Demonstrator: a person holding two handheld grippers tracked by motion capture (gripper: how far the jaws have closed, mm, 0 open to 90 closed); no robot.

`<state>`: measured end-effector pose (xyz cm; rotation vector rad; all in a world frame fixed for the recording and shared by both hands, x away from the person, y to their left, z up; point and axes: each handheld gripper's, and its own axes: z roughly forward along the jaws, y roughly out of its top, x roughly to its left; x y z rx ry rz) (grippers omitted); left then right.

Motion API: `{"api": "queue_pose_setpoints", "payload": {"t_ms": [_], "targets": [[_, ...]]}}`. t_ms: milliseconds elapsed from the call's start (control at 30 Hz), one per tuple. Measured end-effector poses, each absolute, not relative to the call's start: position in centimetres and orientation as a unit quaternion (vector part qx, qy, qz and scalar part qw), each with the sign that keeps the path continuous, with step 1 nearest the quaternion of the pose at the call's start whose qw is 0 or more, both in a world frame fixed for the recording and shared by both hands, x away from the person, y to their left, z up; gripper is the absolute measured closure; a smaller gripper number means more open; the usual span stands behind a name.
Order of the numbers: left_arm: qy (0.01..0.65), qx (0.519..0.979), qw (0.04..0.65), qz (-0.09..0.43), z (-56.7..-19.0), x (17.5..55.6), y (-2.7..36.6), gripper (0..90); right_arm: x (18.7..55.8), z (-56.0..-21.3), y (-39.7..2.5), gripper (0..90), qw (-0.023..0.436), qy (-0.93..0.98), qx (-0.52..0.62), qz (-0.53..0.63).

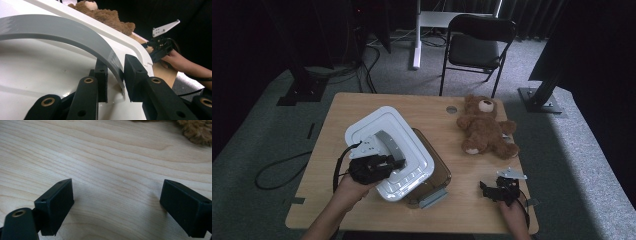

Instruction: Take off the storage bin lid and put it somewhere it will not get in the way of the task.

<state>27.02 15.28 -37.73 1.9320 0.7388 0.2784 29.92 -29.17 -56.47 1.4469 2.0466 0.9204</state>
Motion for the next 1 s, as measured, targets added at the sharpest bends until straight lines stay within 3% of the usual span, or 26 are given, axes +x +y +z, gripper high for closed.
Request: {"api": "queue_pose_setpoints", "payload": {"t_ms": [1000], "targets": [[0.368, 0.772, 0.495, 0.155, -39.5, 24.2, 24.5, 74.2, 29.9, -56.5, -29.1, 11.0, 0.233, 0.744, 0.529, 0.335]]}}
